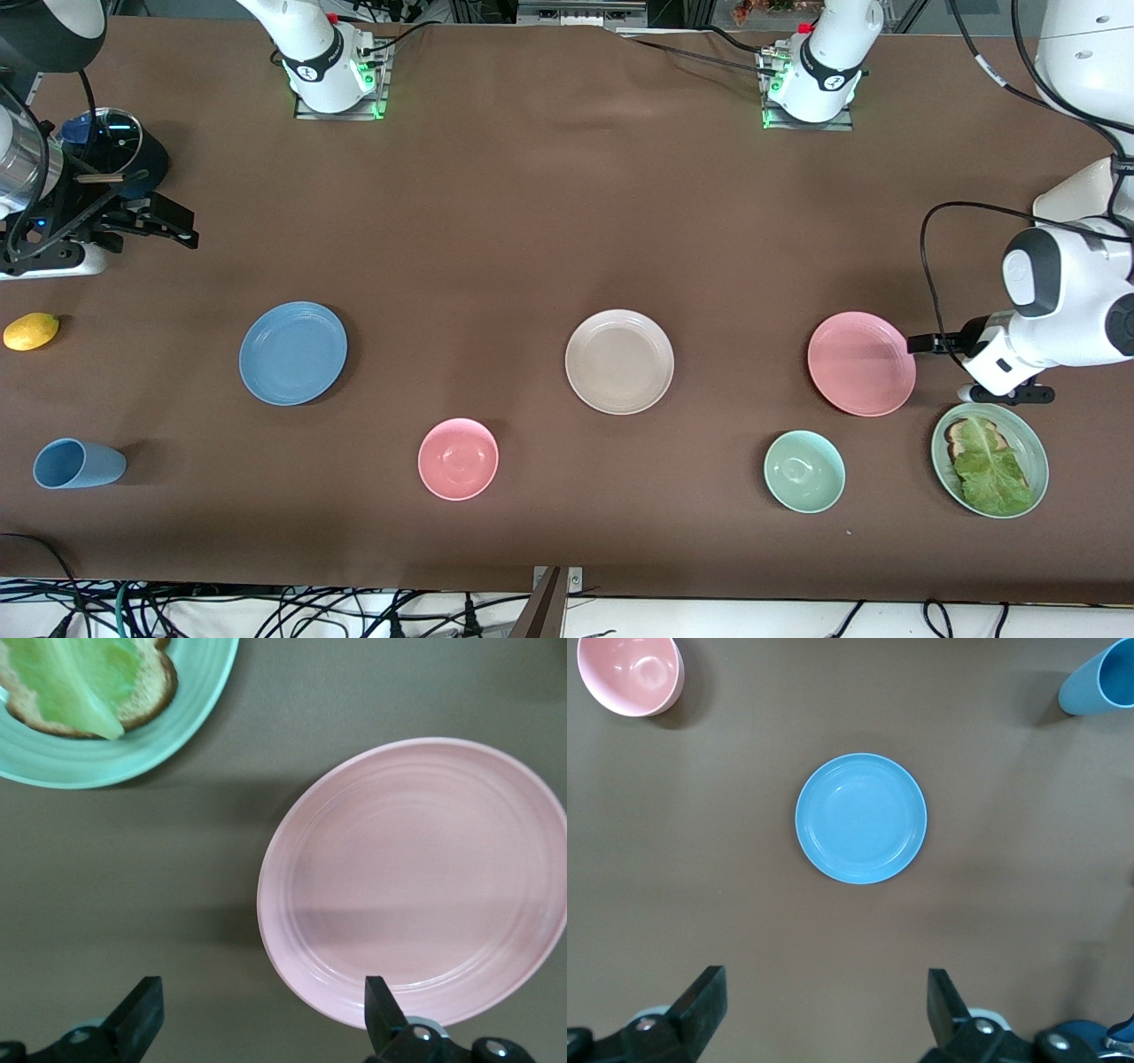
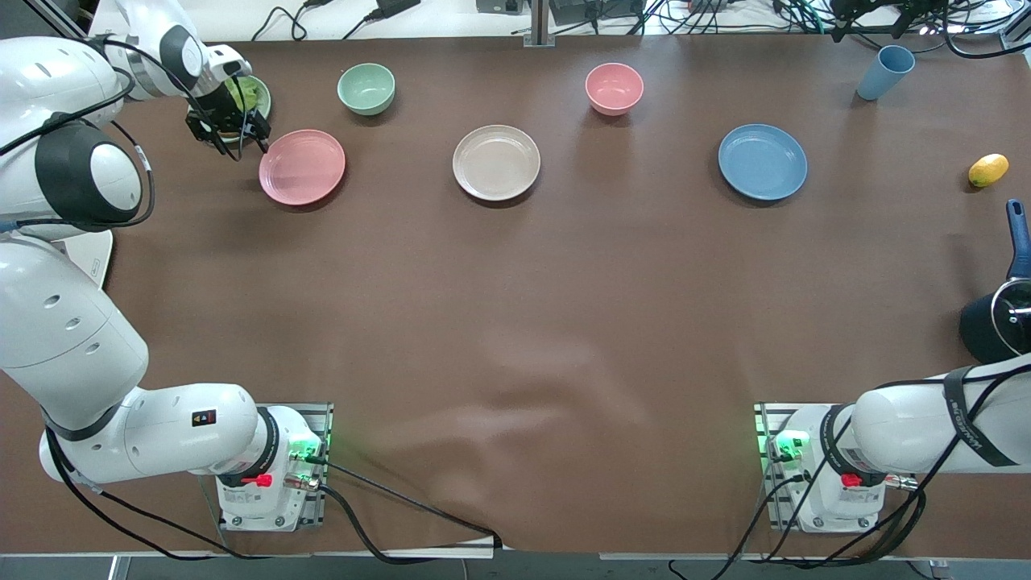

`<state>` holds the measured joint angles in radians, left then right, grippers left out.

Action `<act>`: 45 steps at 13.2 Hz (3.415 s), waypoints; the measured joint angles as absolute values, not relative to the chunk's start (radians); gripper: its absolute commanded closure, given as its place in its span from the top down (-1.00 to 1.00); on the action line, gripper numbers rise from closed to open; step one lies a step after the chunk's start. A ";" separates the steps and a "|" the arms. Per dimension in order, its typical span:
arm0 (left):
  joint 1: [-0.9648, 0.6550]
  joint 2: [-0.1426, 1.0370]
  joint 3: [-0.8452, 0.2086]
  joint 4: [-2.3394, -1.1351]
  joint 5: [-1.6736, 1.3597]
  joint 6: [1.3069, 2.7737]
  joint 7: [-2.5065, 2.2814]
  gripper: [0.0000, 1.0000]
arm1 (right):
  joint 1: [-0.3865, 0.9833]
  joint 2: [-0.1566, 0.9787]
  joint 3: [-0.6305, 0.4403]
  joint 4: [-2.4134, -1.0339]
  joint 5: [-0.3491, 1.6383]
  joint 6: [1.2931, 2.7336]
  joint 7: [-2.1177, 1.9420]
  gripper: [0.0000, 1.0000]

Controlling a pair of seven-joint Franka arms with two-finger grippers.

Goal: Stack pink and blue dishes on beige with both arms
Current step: 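Move the left gripper to the rim of the pink plate, then grasp the pink plate rim with the left gripper and lift, then lower the pink plate onto the beige plate and open the left gripper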

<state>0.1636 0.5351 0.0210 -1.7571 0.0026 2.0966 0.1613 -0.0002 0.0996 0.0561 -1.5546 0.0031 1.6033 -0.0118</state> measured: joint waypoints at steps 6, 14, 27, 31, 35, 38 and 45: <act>0.166 0.649 0.020 -1.765 -0.023 2.217 0.161 0.09 | 0.000 0.100 0.056 -1.555 0.003 1.604 -0.012 1.00; 0.171 0.669 0.012 -1.735 -0.025 2.221 0.162 -1.00 | 0.000 0.100 0.056 -1.555 0.003 1.604 -0.012 1.00; 0.160 0.533 -0.066 -1.650 -0.102 1.943 0.162 -1.00 | 0.001 0.099 0.057 -1.555 0.004 1.614 -0.012 1.00; 0.158 0.477 -0.139 -1.649 -0.159 1.902 0.072 -1.00 | 0.001 0.099 0.057 -1.555 0.005 1.615 -0.012 1.00; 0.105 0.472 -0.258 -1.638 -0.162 1.905 -0.168 -1.00 | 0.001 0.099 0.057 -1.555 0.005 1.616 -0.012 1.00; -0.004 0.512 -0.262 -1.615 -0.162 1.931 -0.291 -1.00 | 0.002 0.098 0.058 -1.555 0.005 1.617 -0.012 1.00; -0.167 0.653 -0.261 -1.589 -0.162 2.138 -0.479 -1.00 | 0.002 0.098 0.061 -1.555 0.006 1.618 -0.010 1.00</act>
<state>-0.1668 0.6527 -0.2607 -1.5891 -0.1621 2.1376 -0.4792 0.0017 0.0977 0.0614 -1.5546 0.0058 1.6179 -0.0097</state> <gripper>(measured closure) 0.943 0.000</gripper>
